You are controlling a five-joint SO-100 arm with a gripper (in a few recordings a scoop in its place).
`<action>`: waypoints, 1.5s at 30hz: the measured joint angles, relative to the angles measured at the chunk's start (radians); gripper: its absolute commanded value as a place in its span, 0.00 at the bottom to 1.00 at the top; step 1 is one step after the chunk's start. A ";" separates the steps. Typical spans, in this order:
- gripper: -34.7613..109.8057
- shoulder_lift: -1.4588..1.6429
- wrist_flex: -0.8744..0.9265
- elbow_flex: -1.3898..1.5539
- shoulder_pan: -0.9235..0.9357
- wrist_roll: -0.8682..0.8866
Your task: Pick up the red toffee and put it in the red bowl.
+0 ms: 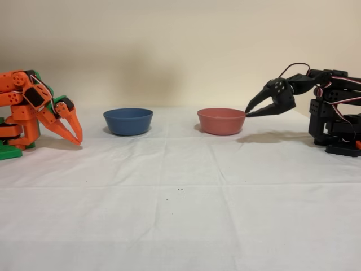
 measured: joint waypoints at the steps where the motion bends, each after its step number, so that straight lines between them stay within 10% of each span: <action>1: 0.25 0.000 0.029 0.000 0.000 0.003; 45: 0.25 0.000 0.149 0.000 0.000 0.057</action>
